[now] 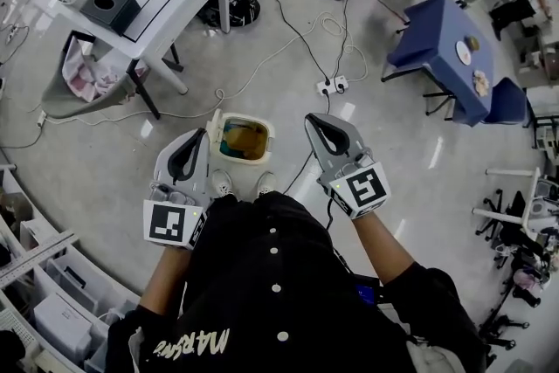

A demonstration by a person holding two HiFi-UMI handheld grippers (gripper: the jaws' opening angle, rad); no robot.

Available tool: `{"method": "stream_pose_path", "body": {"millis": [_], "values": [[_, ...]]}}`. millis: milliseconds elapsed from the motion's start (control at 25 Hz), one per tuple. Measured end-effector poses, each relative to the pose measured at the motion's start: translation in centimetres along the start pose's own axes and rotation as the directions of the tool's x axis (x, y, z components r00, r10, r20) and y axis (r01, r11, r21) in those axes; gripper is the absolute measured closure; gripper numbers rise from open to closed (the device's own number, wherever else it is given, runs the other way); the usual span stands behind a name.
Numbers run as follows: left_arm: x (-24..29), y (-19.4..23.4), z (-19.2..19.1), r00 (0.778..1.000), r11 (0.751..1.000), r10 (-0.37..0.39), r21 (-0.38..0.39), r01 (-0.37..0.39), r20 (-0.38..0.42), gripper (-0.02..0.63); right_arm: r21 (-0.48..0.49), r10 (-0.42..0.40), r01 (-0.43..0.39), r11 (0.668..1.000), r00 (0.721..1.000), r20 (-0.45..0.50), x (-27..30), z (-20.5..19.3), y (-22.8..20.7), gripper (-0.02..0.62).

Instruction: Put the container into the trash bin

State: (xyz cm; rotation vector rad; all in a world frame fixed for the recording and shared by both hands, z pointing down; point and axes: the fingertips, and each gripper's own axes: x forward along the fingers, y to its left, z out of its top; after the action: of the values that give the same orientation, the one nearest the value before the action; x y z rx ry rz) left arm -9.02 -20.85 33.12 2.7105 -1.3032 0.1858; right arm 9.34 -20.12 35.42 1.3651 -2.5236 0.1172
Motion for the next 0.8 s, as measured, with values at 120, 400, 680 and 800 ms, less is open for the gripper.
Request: {"method": "stream_pose_path", "body": {"millis": [120, 400, 680, 800], "values": [[0.1, 0.4, 0.5, 1.000, 0.999, 0.008, 0.035, -0.009, 0.013, 0.603, -0.001, -0.069, 0.069, 0.998, 0.997, 0.044, -1.2, 1.5, -1.7, 0.572], [0.1, 1.0, 2.4, 0.999, 0.997, 0.015, 0.079, -0.019, 0.048, 0.603, 0.045, -0.193, 0.188, 0.981, 0.966, 0.171, -4.5, 5.5, -5.5, 0.571], [-0.8, 2.0, 4.0, 0.996, 0.993, 0.018, 0.111, -0.027, 0.087, 0.603, 0.063, -0.250, 0.242, 0.968, 0.935, 0.250, -6.5, 6.6, -6.5, 0.571], [-1.2, 2.4, 4.7, 0.995, 0.992, 0.030, 0.116, -0.042, 0.098, 0.603, 0.080, -0.278, 0.267, 0.960, 0.925, 0.260, -7.0, 6.7, -7.1, 0.571]]}}
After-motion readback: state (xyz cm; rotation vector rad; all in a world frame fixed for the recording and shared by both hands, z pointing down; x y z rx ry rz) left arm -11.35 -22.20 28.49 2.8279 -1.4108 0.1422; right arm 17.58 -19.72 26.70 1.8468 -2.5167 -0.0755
